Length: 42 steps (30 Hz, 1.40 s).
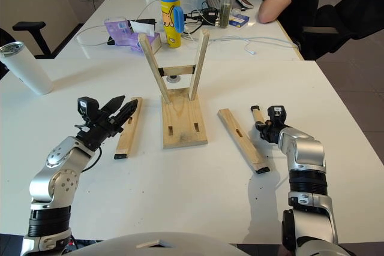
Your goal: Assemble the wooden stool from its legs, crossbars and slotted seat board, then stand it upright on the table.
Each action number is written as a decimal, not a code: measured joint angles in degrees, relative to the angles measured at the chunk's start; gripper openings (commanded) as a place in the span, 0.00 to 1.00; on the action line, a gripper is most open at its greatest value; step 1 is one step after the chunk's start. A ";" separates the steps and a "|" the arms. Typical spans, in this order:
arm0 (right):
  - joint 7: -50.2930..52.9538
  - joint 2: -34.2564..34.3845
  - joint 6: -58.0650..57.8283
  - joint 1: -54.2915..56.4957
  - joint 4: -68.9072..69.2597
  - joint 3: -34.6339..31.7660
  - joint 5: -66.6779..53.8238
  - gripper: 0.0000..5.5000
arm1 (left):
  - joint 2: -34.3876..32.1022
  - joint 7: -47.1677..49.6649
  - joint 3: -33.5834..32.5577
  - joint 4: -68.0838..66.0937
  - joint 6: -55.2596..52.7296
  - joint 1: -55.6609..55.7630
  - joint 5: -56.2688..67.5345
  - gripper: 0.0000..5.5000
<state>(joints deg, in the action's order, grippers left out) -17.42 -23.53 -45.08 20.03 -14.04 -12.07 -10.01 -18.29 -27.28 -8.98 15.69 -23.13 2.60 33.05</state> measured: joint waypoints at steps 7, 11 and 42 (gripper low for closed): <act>-3.07 0.25 18.70 4.27 6.94 3.65 0.75 0.27 | 4.91 1.12 -0.27 0.19 -2.52 3.16 7.14 0.51; -14.35 -0.41 23.91 3.40 15.86 10.56 -1.10 0.27 | 10.42 3.79 -0.52 1.45 -5.83 4.53 15.49 0.51; -23.96 -0.04 29.83 1.61 25.25 21.50 -3.44 0.26 | 21.18 12.17 4.52 -1.41 -9.88 12.27 22.78 0.12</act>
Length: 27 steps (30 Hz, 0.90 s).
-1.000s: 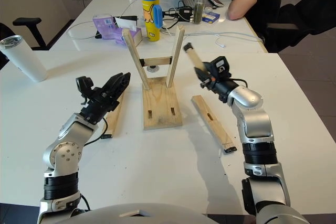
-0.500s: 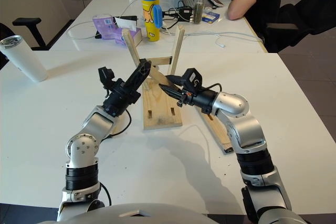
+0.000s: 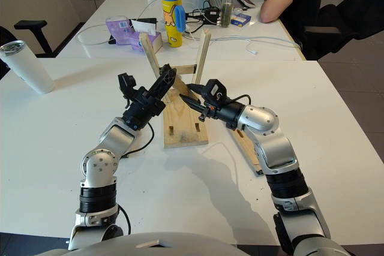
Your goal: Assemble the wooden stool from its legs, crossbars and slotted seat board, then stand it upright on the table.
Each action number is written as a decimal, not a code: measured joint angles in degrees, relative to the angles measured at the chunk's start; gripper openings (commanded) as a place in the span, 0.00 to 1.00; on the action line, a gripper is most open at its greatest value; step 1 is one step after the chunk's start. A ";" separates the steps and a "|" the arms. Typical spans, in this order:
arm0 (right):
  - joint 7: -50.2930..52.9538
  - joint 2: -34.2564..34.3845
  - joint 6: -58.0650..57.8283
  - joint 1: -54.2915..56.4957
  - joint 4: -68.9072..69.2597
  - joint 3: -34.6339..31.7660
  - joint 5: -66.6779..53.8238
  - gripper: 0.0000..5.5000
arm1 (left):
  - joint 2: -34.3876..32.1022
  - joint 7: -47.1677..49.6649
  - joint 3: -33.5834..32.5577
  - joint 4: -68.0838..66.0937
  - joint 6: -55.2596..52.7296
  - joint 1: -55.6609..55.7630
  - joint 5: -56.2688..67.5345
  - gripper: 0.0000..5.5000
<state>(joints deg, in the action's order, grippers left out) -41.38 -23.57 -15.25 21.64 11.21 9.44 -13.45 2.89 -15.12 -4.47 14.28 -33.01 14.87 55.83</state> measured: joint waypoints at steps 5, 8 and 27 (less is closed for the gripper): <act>-0.03 0.24 -0.13 0.06 0.16 -0.12 -1.05 0.26 | -0.45 0.28 -0.47 -0.19 0.60 -0.01 -1.30 0.07; -0.10 0.22 -1.10 0.16 0.37 -0.21 -1.61 0.31 | -0.46 0.26 -0.47 -0.20 0.61 -0.01 -1.47 0.07; 17.56 6.50 -7.96 7.01 -7.73 -13.86 -6.39 0.45 | -15.85 -5.40 -10.92 -3.45 3.95 -3.46 -8.32 0.07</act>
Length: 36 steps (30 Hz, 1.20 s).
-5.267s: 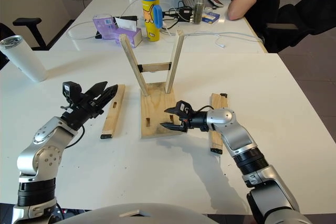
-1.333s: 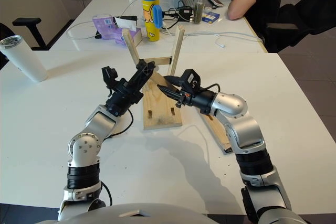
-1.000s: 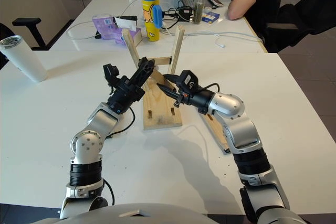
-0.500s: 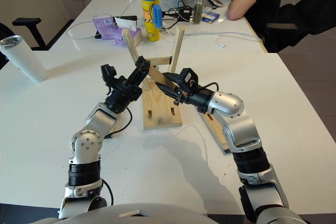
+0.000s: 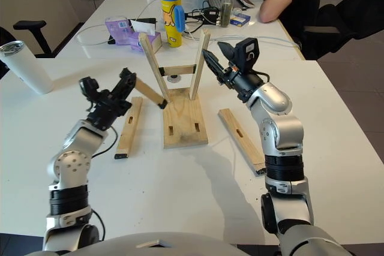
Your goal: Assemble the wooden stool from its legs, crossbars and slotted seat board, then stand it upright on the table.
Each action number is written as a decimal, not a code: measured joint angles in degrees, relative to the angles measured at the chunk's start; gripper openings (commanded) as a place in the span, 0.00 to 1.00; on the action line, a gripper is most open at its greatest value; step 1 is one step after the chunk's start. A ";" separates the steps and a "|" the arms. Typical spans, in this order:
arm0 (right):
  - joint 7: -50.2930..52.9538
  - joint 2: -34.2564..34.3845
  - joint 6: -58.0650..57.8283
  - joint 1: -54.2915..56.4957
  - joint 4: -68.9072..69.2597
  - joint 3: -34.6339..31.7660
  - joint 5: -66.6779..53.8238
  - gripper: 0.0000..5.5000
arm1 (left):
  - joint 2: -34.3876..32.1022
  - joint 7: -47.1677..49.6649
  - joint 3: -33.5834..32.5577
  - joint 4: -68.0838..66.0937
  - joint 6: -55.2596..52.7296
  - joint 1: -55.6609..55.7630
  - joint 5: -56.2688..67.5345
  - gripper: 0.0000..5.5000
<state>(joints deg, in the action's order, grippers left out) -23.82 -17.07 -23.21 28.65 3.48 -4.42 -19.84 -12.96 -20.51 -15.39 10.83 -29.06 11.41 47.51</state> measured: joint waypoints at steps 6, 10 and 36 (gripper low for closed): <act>7.62 0.20 5.07 -7.56 -6.77 0.87 9.55 0.45 | -4.25 -1.43 -4.35 -4.06 2.89 -1.33 -3.60 0.07; 8.08 1.46 6.63 -10.54 -5.90 2.90 11.35 0.45 | -3.85 -1.38 -3.80 -7.12 5.37 -1.93 -7.21 0.07; 8.10 2.92 8.48 -13.18 -3.65 5.36 14.97 0.45 | 0.52 6.48 2.30 -14.65 17.00 -0.93 -23.30 0.07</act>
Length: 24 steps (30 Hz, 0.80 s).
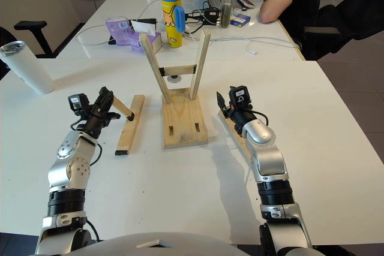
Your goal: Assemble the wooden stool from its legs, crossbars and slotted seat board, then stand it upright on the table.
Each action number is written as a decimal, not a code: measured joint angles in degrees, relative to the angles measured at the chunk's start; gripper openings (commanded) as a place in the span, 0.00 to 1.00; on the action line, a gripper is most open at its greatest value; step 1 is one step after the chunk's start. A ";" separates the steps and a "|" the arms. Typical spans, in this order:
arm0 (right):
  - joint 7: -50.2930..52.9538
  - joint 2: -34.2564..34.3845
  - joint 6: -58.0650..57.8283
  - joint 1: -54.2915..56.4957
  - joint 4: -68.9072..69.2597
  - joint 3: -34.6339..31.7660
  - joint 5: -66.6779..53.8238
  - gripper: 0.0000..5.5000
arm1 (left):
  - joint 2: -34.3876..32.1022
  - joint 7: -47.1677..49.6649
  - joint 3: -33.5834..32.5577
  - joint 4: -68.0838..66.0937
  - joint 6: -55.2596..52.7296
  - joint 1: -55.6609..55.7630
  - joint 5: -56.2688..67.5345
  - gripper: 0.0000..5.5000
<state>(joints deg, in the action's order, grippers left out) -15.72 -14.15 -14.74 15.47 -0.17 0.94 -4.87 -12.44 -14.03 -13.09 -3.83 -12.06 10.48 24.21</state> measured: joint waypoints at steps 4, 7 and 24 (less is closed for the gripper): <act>0.00 0.04 0.49 0.00 0.00 0.33 0.20 0.45 | 0.00 1.50 1.44 0.22 0.71 0.07 -2.48 0.07; 0.00 0.13 0.72 0.00 -0.01 0.49 0.51 0.45 | 0.08 1.78 1.94 0.17 0.86 0.15 -3.07 0.07; -0.01 0.47 0.97 0.02 -0.43 0.40 1.56 0.45 | -2.51 -1.94 8.25 -2.22 7.89 -0.72 -10.37 0.07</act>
<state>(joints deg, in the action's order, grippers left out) -15.73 -13.68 -13.77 15.49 -0.60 1.34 -3.31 -14.95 -15.98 -4.84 -6.05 -4.17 9.76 13.84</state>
